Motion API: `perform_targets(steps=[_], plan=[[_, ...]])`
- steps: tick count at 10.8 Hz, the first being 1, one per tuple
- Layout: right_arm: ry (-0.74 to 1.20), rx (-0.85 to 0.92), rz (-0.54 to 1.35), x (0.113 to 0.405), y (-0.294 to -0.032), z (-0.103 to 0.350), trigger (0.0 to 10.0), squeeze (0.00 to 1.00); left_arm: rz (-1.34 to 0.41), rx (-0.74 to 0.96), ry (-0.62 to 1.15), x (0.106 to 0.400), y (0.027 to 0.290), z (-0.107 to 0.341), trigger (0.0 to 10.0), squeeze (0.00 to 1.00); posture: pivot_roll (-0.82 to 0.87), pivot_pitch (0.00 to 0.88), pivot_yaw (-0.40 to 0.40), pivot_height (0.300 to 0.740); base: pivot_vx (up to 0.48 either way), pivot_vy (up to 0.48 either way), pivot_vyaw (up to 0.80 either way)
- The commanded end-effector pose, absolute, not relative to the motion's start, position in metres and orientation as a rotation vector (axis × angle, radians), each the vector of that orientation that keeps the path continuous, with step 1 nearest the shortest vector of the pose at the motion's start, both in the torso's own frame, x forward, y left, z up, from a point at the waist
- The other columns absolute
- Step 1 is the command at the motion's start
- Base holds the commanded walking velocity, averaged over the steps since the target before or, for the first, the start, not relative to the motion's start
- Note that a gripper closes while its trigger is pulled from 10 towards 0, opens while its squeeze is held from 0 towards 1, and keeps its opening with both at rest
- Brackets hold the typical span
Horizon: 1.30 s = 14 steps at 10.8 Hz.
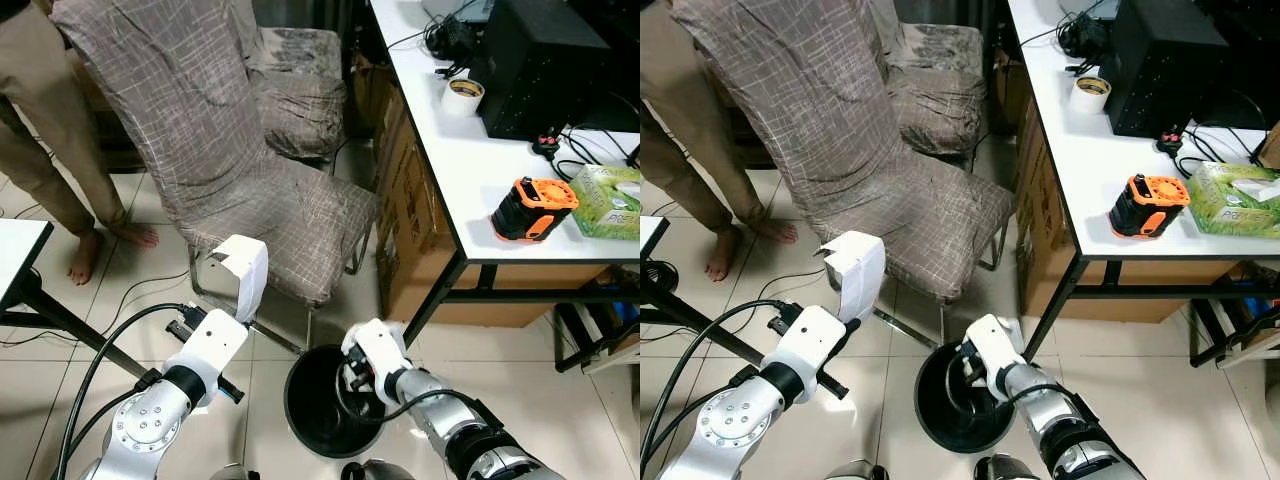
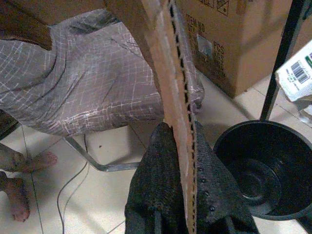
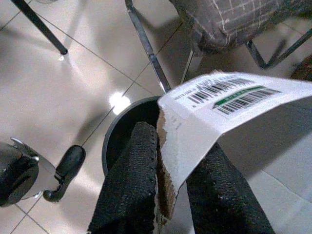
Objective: Picking trash to rubbish bin
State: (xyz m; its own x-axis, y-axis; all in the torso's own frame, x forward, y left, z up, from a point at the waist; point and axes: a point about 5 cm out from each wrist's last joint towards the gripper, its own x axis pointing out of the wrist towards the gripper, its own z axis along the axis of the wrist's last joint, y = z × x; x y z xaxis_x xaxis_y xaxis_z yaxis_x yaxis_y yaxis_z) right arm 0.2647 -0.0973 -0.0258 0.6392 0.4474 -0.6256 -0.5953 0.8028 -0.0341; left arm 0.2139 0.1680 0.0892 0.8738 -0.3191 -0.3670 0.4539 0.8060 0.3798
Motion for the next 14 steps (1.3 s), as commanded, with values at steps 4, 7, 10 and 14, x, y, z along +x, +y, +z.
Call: perform_targets(steps=[4,7,10,14], plan=[[0.641,-0.259,0.582,0.2666,-0.1040,-0.0260,10.0,1.00,-0.431,0.481,0.296,0.2112,0.1647,0.0908,10.0,0.00,0.01,0.163,-0.061,0.740,0.000,0.000,0.00],[0.641,-0.263,0.579,0.2676,-0.1046,-0.0256,10.0,1.00,-0.430,0.481,0.296,0.2109,0.1642,0.0909,10.0,0.00,0.01,0.158,-0.060,0.740,0.000,0.000,0.00],[0.641,-0.263,0.579,0.2676,-0.1046,-0.0256,10.0,1.00,-0.430,0.481,0.296,0.2109,0.1642,0.0909,10.0,0.00,0.01,0.158,-0.060,0.740,0.000,0.000,0.00],[0.641,-0.263,0.579,0.2676,-0.1046,-0.0256,10.0,1.00,-0.430,0.481,0.296,0.2109,0.1642,0.0909,10.0,0.00,0.01,0.158,-0.060,0.740,0.000,0.000,0.00]])
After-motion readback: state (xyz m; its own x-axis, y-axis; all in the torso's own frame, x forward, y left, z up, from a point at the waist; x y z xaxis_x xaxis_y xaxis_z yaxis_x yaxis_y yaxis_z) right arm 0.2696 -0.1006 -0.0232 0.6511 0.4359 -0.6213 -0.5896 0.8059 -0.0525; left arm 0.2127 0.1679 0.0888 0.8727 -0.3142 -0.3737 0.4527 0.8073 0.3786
